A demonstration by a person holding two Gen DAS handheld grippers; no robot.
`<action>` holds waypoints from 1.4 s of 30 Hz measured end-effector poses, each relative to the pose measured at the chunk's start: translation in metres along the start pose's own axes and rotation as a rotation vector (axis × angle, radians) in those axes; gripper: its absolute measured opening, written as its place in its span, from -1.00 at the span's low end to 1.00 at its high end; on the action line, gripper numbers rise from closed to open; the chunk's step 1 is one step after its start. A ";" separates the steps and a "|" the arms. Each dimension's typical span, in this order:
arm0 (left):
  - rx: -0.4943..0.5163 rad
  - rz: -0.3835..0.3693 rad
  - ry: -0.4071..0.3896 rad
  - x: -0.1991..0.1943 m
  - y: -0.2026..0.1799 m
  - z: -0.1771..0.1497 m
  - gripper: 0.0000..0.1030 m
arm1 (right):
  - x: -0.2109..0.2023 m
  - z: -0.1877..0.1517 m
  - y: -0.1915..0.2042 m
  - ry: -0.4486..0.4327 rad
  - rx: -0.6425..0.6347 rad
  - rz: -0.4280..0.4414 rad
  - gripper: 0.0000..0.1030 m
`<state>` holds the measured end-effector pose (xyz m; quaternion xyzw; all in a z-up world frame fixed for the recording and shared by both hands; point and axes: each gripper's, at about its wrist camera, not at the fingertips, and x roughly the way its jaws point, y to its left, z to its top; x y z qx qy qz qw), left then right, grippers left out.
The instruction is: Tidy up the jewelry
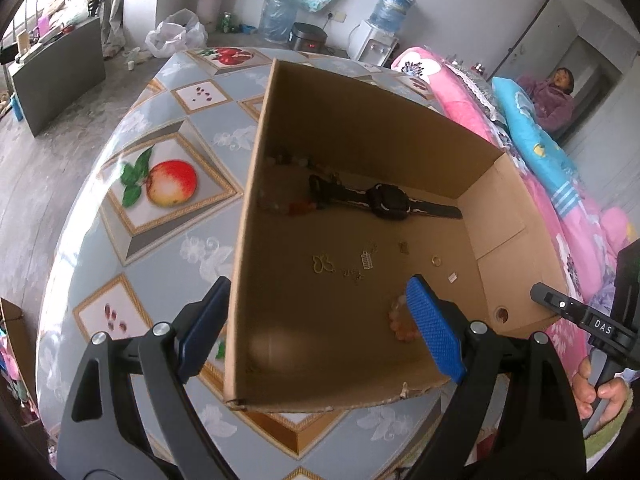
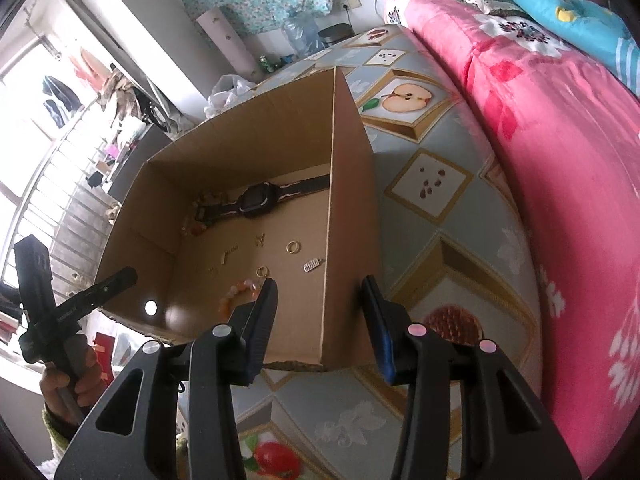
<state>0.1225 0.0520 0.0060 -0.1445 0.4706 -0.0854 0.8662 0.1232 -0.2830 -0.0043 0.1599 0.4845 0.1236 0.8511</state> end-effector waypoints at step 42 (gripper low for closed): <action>0.190 0.110 -0.338 -0.105 -0.011 -0.097 0.74 | -0.083 -0.078 0.032 -0.235 -0.162 -0.043 0.17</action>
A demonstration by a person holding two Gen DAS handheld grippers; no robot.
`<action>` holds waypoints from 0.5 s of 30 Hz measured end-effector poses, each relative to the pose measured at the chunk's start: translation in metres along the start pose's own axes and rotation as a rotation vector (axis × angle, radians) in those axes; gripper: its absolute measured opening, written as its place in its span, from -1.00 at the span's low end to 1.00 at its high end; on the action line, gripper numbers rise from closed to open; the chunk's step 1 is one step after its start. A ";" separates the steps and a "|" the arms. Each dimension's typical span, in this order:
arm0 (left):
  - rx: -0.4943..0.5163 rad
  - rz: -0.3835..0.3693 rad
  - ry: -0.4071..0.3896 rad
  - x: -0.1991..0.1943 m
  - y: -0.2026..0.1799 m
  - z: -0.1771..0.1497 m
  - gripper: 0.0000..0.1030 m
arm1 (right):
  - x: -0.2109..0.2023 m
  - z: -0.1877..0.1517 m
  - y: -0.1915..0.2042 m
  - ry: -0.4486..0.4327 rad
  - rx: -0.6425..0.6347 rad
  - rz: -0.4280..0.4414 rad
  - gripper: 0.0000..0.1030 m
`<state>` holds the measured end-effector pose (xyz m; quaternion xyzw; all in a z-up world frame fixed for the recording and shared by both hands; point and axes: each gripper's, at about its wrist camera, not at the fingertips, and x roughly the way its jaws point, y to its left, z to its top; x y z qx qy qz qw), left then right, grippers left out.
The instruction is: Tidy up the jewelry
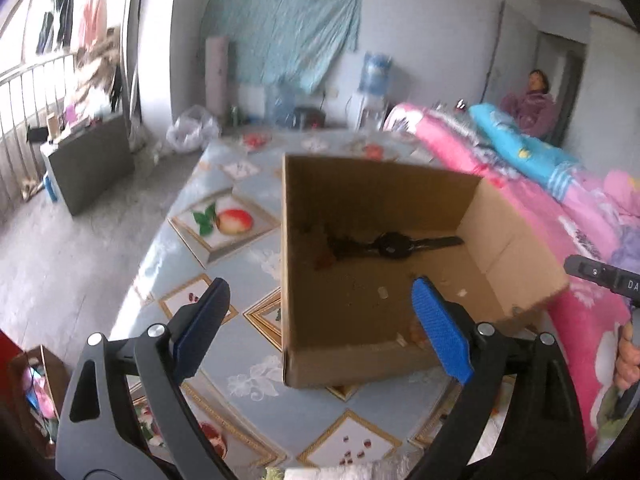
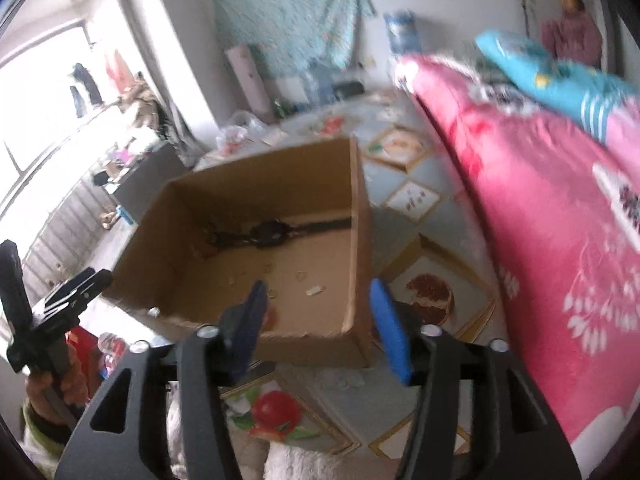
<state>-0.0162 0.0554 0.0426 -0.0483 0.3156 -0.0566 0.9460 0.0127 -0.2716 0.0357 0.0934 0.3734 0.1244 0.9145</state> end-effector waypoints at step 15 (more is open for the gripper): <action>-0.041 0.109 0.190 0.010 -0.030 -0.034 0.84 | 0.026 -0.049 0.034 0.173 -0.069 -0.130 0.62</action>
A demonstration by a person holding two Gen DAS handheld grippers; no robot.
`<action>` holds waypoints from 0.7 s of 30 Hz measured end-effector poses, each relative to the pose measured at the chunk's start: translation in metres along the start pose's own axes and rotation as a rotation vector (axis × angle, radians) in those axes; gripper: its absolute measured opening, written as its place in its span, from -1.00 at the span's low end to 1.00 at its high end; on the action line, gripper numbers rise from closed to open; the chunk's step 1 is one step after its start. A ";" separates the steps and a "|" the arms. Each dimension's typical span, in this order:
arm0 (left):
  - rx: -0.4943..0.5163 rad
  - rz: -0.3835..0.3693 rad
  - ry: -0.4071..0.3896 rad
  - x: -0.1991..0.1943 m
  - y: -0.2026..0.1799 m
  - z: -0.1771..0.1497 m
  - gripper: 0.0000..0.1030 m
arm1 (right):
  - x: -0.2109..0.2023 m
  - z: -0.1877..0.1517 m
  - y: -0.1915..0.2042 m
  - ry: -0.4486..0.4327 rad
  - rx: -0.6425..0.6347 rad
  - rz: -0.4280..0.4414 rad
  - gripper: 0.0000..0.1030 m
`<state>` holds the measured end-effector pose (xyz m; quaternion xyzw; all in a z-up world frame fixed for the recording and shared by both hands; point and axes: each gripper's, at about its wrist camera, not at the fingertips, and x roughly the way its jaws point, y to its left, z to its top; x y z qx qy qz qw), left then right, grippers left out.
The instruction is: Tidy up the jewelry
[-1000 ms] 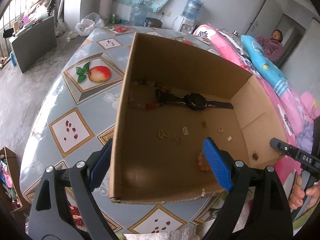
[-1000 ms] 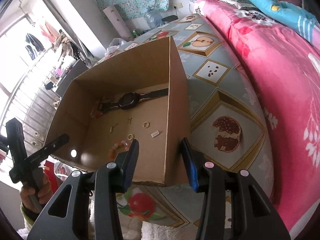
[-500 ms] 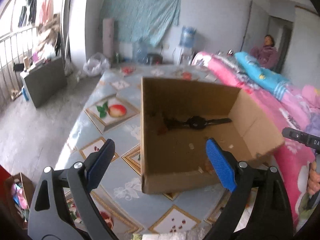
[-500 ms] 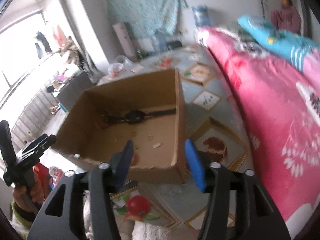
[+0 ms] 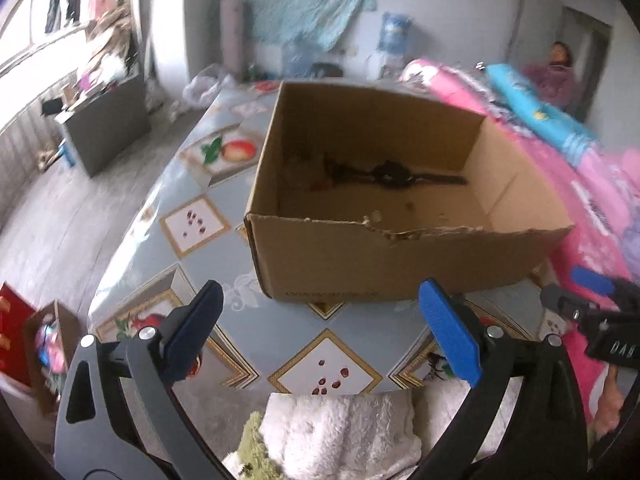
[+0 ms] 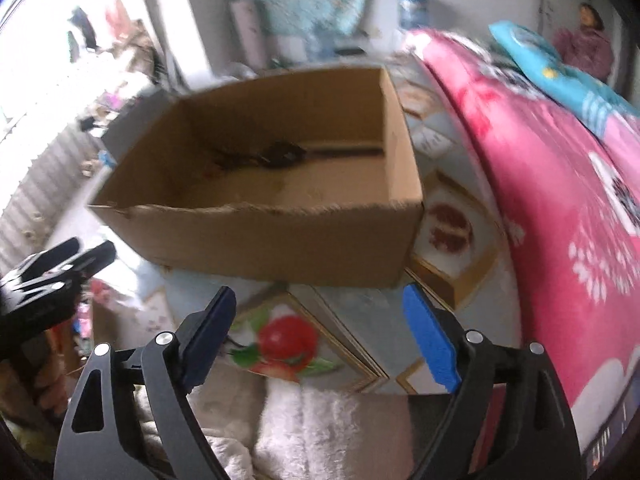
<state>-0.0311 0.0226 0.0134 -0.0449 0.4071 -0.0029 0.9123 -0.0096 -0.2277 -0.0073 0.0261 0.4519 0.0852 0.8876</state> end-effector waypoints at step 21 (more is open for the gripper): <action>0.019 0.071 0.208 0.044 -0.030 0.017 0.84 | 0.033 0.014 0.007 0.124 0.069 -0.117 0.74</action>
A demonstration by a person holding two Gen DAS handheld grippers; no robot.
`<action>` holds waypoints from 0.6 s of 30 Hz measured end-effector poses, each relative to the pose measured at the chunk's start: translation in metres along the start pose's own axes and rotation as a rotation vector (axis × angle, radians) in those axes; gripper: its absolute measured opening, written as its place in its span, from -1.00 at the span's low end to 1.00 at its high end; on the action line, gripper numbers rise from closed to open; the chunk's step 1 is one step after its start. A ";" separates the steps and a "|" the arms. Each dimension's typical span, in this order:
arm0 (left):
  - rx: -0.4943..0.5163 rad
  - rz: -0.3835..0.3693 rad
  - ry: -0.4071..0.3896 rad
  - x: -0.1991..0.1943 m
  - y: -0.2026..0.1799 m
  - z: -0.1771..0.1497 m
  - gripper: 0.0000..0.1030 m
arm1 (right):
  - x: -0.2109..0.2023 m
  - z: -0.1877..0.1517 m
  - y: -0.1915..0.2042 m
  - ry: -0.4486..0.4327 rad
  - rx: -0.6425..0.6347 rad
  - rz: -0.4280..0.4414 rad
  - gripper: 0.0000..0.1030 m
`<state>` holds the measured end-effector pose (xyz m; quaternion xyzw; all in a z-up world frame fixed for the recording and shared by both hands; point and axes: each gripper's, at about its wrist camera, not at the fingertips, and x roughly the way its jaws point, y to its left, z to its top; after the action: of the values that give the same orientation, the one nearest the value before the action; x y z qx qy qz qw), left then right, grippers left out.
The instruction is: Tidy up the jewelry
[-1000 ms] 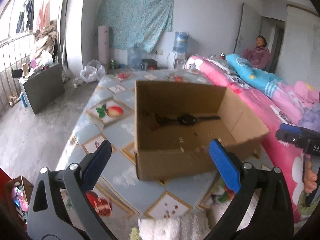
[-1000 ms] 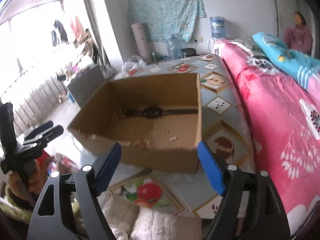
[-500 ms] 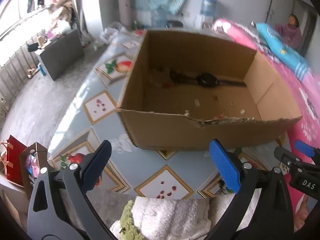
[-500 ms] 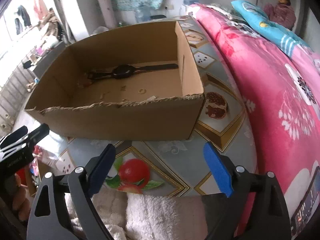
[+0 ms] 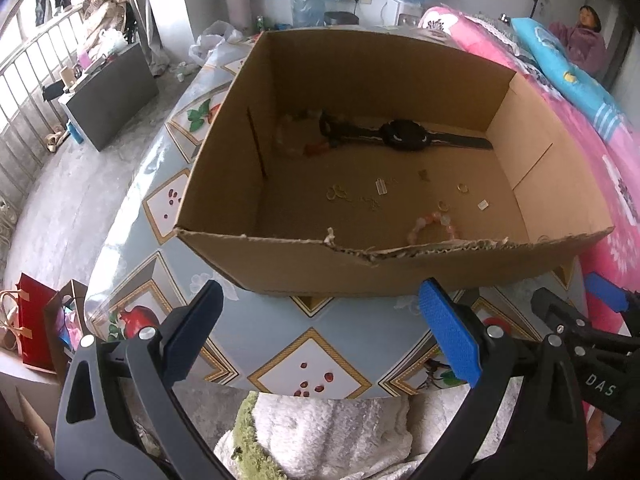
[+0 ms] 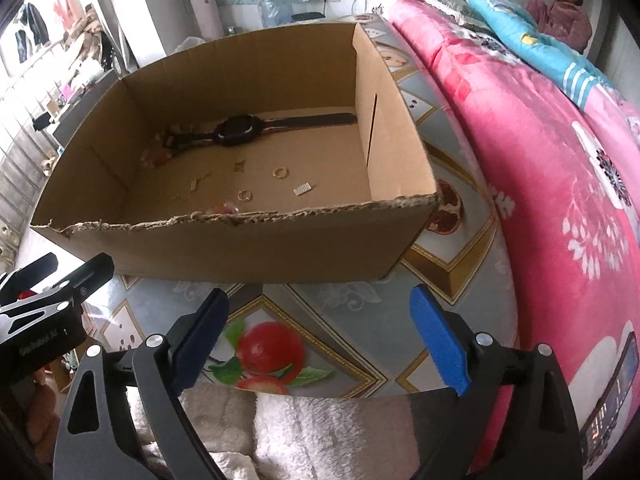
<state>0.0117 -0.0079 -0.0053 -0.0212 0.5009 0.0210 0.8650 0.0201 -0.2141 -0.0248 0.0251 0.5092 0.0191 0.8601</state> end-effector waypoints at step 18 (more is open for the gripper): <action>0.012 -0.006 0.049 0.009 -0.005 0.005 0.84 | -0.001 0.007 0.011 0.011 -0.015 -0.018 0.74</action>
<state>0.0205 -0.0120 -0.0104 -0.0181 0.5219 0.0151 0.8527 0.0257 -0.2031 -0.0203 0.0139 0.5140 0.0152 0.8576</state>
